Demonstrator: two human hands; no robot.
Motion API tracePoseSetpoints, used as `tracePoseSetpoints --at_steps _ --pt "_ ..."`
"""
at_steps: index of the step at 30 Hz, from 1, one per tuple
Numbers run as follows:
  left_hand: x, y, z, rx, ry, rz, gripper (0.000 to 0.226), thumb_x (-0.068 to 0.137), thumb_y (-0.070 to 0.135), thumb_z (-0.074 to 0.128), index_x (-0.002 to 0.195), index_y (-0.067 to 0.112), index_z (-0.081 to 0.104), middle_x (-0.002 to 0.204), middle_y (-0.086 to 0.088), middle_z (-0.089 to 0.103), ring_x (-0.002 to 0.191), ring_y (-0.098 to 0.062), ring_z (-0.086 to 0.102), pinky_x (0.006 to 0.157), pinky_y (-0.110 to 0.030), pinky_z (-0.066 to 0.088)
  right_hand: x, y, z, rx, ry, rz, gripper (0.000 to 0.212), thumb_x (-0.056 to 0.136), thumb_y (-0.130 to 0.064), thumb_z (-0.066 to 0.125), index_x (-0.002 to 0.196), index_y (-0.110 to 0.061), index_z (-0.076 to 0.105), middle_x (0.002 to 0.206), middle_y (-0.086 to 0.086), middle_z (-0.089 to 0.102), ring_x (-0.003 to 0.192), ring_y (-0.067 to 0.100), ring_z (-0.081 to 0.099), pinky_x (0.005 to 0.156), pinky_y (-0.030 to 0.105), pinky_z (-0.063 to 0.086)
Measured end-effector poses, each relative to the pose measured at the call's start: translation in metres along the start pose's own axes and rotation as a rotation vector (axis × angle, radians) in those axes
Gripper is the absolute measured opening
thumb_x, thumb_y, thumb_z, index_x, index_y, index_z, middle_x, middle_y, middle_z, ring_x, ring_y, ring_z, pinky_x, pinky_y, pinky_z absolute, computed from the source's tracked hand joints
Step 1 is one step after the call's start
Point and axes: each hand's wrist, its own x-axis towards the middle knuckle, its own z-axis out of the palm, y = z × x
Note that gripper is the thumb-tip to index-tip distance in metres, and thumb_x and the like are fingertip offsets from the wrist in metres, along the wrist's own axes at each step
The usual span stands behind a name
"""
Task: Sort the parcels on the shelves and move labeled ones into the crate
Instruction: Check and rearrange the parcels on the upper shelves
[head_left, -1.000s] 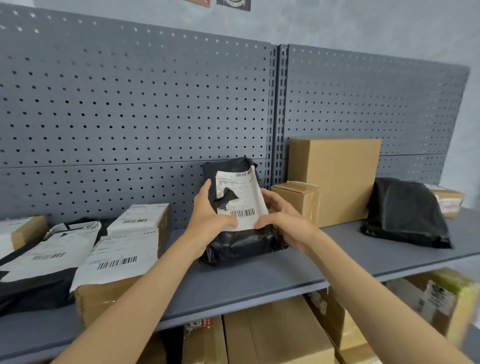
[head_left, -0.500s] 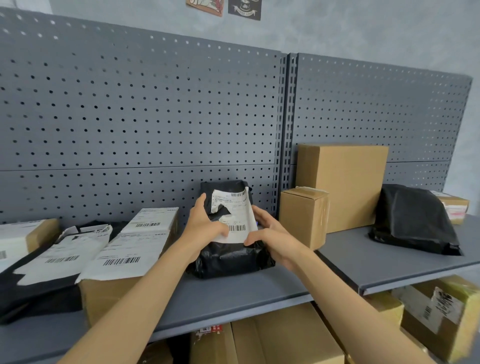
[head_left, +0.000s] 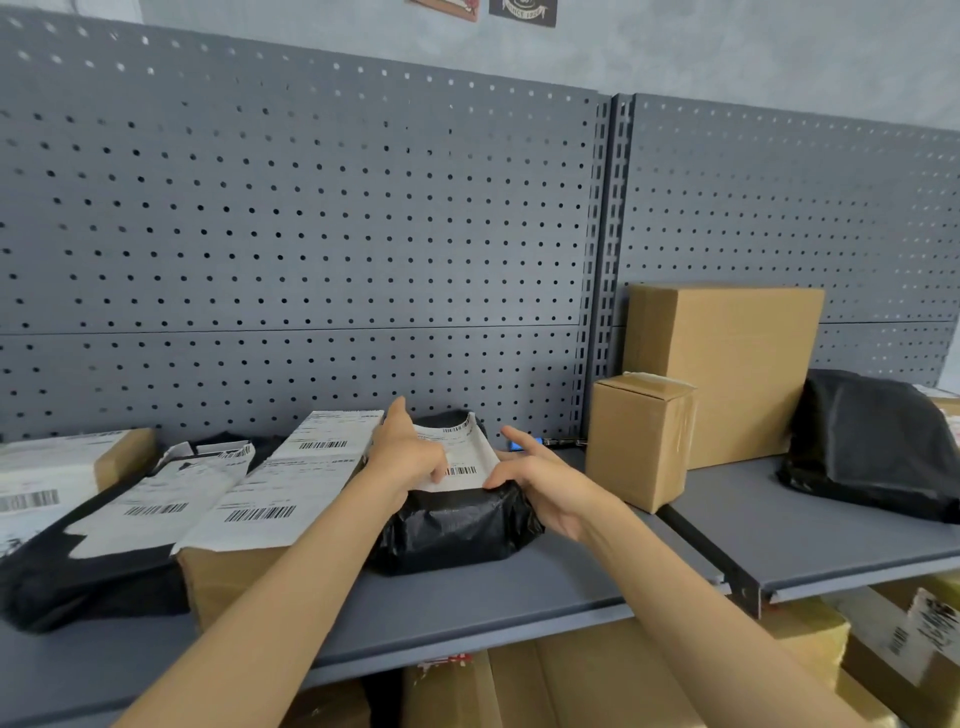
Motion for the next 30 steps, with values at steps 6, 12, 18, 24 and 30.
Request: tracePoseSetpoints --at_steps 6,12,18,24,30 --pt "-0.011 0.013 0.013 0.062 0.081 0.200 0.083 0.078 -0.007 0.057 0.146 0.022 0.020 0.149 -0.009 0.025 0.136 -0.027 0.027 0.104 -0.038 0.035 -0.018 -0.008 -0.005 -0.263 0.231 -0.145 0.068 0.080 -0.016 0.070 0.139 -0.026 0.039 0.131 0.004 0.051 0.108 0.013 0.055 0.095 0.029 0.045" --pt "-0.032 0.033 0.058 -0.115 -0.144 0.379 0.072 0.081 0.014 0.065 0.142 0.028 0.029 0.149 -0.003 0.026 0.134 -0.020 0.030 0.090 -0.027 0.028 -0.055 -0.029 -0.039 -0.555 0.922 -0.747 0.027 0.082 -0.019 0.065 0.108 -0.015 0.058 0.101 0.001 0.059 0.089 0.013 0.053 0.078 0.025 0.044" --pt "-0.040 0.052 0.103 -0.154 -0.362 0.391 0.080 0.081 0.033 0.067 0.143 0.038 0.018 0.153 0.000 0.019 0.138 -0.020 0.027 0.101 -0.034 0.027 -0.054 -0.037 -0.111 -0.330 1.116 -0.252 0.055 0.088 -0.041 0.052 0.136 -0.017 0.039 0.140 0.016 0.037 0.128 0.035 0.033 0.107 0.045 0.029" --pt "-0.037 0.071 0.143 -0.142 -0.333 0.426 0.089 0.079 0.037 0.070 0.141 0.052 0.008 0.156 0.005 0.003 0.140 -0.018 0.017 0.106 -0.037 0.023 -0.047 -0.018 -0.177 -0.232 0.600 0.024 0.058 0.093 -0.047 0.041 0.143 -0.018 0.037 0.149 0.006 0.036 0.134 0.025 0.036 0.097 0.035 0.029" --pt "-0.034 0.086 0.171 -0.064 -0.263 0.380 0.072 0.077 0.032 0.073 0.136 0.045 0.034 0.157 0.004 0.000 0.142 -0.022 0.016 0.110 -0.040 0.024 -0.038 -0.004 -0.198 -0.596 0.231 0.086 0.053 0.081 -0.026 0.067 0.130 -0.016 0.049 0.122 0.002 0.059 0.110 0.016 0.054 0.094 0.028 0.043"
